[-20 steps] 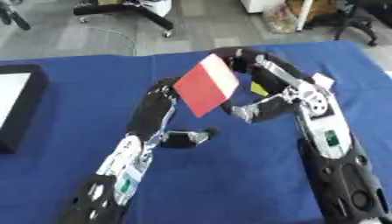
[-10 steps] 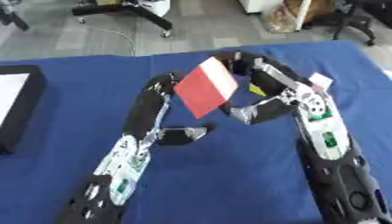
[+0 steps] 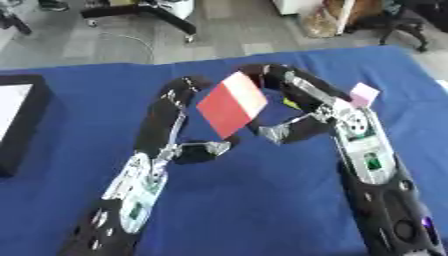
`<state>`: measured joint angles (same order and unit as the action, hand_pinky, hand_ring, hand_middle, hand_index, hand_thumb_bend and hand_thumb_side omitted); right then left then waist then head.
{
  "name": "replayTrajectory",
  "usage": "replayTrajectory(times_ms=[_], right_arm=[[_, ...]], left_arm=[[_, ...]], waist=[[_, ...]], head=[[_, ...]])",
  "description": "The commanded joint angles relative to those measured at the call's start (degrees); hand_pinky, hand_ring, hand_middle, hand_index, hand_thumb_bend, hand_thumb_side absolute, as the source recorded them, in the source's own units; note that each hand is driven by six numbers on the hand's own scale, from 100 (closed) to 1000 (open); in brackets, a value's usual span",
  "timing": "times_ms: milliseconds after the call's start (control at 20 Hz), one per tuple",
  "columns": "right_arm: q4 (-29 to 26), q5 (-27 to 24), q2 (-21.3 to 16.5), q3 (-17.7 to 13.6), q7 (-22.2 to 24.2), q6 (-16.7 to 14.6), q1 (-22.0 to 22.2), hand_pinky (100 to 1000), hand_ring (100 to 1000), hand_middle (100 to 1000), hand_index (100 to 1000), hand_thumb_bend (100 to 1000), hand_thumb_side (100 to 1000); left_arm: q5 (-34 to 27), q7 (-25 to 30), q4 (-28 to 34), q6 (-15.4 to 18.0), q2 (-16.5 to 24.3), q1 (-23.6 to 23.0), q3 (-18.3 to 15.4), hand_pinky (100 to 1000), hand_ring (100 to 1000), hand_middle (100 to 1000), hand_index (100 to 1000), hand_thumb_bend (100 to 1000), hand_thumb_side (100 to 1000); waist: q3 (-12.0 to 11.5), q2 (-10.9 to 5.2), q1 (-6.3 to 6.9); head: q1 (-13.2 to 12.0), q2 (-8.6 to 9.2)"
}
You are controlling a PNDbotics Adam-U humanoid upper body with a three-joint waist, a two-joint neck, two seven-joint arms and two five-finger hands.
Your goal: Pick up the objects with one hand, pass them to the other hand, and then place them into the box on the other side of the table.
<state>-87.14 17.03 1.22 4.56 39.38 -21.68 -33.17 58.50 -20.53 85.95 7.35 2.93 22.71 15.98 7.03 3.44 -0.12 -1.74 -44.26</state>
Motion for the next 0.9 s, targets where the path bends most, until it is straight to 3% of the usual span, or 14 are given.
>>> replayTrajectory(times_ms=[50,900], right_arm=[[-0.35,2.57,0.04,-0.18,-1.62,0.47,-0.56,769,758,734,307,100,100],[-0.04,9.41,0.61,0.0,-5.72,2.55,-0.72,767,755,731,305,100,100]], left_arm=[[-0.25,-0.51,1.19,0.21,0.31,0.64,-0.65,905,729,768,829,719,422],[-2.31,-0.72,0.68,3.68,0.0,0.76,-0.25,900,717,753,803,722,417]], waist=[[-0.04,-0.73,-0.89],[-0.17,-0.5,-1.0]], head=[[0.31,0.14],[0.56,0.14]])
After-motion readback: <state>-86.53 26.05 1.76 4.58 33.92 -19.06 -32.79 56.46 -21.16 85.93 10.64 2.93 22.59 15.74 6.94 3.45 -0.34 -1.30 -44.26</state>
